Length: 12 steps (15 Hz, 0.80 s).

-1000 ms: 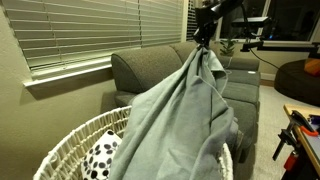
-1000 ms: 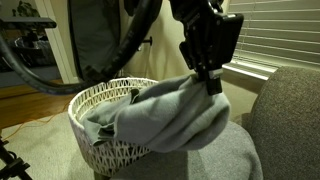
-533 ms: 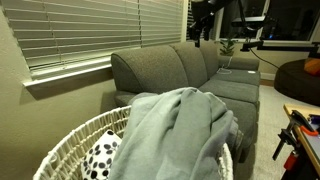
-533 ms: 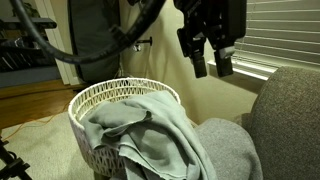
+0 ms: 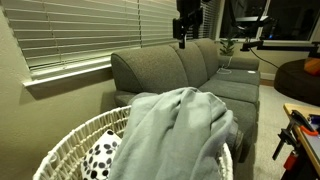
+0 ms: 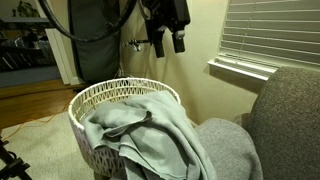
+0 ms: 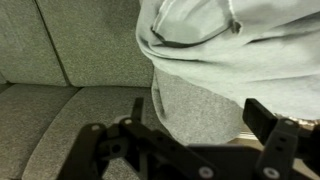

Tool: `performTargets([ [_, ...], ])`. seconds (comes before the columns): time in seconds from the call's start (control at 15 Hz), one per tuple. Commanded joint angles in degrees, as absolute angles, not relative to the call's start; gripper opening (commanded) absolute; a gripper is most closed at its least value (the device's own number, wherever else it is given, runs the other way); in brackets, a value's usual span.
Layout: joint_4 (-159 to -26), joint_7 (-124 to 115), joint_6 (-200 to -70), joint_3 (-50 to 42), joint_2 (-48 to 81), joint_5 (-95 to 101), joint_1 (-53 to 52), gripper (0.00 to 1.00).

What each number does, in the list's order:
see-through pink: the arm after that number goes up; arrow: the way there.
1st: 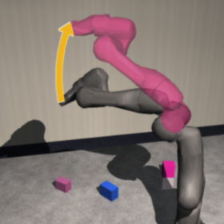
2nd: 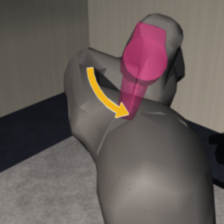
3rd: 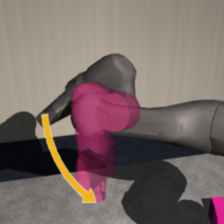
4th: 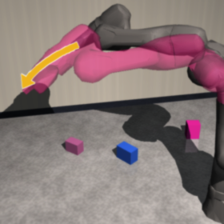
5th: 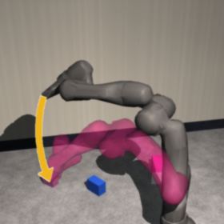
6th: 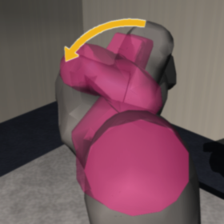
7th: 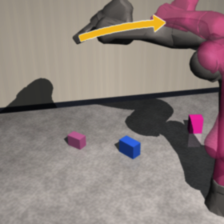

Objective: Put the green blanket in the basket on the couch

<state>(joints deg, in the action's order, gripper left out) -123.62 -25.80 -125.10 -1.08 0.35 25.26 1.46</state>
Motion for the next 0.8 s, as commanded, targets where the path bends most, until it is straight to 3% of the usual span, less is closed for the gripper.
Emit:
performTargets([
  [0.0,-123.7,-21.9,-123.2,0.3,-1.1,20.5,0.0,1.00],
  [0.73,-122.2,-12.2,-124.4,5.0,2.2,9.2,-4.6,1.00],
])
